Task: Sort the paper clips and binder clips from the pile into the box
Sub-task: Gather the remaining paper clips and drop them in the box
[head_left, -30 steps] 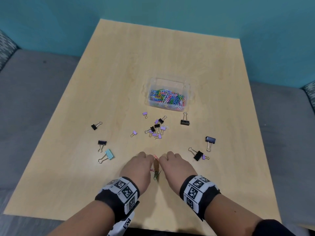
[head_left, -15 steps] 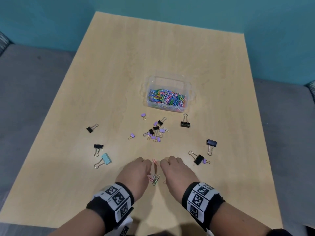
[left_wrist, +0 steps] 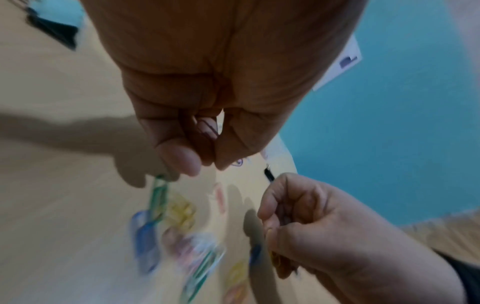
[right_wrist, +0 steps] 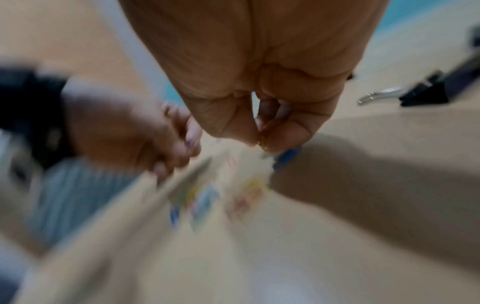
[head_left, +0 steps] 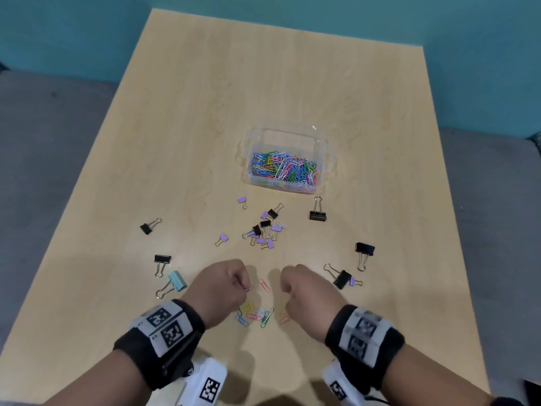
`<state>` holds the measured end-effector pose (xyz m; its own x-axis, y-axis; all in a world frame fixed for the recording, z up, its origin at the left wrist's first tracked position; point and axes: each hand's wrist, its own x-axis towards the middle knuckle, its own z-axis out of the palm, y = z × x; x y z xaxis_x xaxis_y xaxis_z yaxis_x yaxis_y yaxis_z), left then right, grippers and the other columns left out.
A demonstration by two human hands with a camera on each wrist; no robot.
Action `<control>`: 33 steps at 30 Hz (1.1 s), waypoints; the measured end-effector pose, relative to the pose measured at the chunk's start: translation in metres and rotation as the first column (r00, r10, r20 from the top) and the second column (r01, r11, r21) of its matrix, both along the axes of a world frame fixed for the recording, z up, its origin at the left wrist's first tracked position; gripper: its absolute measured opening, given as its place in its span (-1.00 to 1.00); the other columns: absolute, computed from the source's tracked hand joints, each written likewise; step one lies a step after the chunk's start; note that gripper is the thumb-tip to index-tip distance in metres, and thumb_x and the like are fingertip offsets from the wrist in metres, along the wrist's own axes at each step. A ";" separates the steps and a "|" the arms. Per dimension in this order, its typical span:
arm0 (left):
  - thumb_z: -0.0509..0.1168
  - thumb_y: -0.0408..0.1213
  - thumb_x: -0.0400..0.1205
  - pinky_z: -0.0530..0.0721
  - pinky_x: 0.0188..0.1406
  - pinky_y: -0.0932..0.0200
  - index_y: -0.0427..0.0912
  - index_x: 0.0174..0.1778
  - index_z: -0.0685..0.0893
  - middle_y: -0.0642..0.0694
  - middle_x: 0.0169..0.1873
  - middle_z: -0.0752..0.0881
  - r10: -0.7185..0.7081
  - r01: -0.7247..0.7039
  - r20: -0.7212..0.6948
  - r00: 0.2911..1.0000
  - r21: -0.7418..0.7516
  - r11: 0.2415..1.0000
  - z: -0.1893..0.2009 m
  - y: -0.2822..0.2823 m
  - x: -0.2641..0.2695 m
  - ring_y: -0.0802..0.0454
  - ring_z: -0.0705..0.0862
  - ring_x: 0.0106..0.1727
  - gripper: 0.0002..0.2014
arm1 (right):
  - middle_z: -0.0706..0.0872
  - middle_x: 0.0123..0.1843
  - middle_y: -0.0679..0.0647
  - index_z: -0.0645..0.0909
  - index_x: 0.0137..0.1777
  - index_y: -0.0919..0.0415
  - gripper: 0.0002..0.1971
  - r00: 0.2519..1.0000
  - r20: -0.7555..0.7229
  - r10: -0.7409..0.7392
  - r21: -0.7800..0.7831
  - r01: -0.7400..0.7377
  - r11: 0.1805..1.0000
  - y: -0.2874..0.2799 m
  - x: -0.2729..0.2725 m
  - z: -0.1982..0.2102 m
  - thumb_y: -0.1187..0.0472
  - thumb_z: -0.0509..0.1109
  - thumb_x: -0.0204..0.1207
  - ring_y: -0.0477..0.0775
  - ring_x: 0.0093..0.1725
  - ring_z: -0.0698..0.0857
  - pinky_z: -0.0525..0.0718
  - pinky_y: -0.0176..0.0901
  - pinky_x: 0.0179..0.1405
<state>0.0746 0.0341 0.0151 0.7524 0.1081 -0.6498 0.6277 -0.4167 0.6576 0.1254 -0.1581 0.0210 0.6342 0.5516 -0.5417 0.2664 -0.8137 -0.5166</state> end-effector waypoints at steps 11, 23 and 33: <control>0.37 -0.48 0.42 0.74 -0.02 -0.18 -0.09 -0.12 0.71 -0.07 -0.23 0.70 0.102 -0.123 0.379 0.920 0.032 0.992 0.063 0.009 0.181 -0.12 0.69 -0.24 -0.78 | 0.63 -0.11 0.10 0.62 -0.02 0.19 -0.79 0.612 -0.309 -0.728 0.388 0.780 0.491 0.049 0.174 0.041 0.46 0.34 0.43 0.11 -0.26 0.70 0.81 0.10 -0.14; 0.32 -0.50 0.45 0.48 0.13 0.28 -0.10 0.21 0.69 0.00 0.12 0.65 -0.285 0.163 0.274 0.919 0.396 0.904 0.003 0.028 -0.013 0.03 0.65 0.12 -0.58 | 0.51 0.18 0.20 0.44 0.36 0.19 -0.42 0.895 0.391 0.215 -0.193 -0.149 0.970 0.005 0.055 -0.011 0.50 0.14 0.29 0.26 0.09 0.43 0.48 0.02 -0.10; 0.43 -0.30 0.32 0.69 0.02 0.03 -0.03 0.29 0.54 -0.06 0.25 0.57 -0.654 0.410 0.218 0.724 0.627 0.663 -0.014 -0.004 -0.073 -0.12 0.56 0.13 -0.43 | 0.44 0.29 0.17 0.48 0.30 0.24 -0.56 0.874 0.415 0.254 -0.360 -0.098 0.928 0.006 0.029 -0.001 0.36 0.25 0.37 0.24 0.18 0.41 0.49 0.00 0.01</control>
<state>0.0014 0.0297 0.0015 0.9495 -0.1838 -0.2545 -0.0809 -0.9265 0.3674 0.1546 -0.1520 0.0204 0.7579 0.5242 -0.3884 0.5589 -0.8288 -0.0278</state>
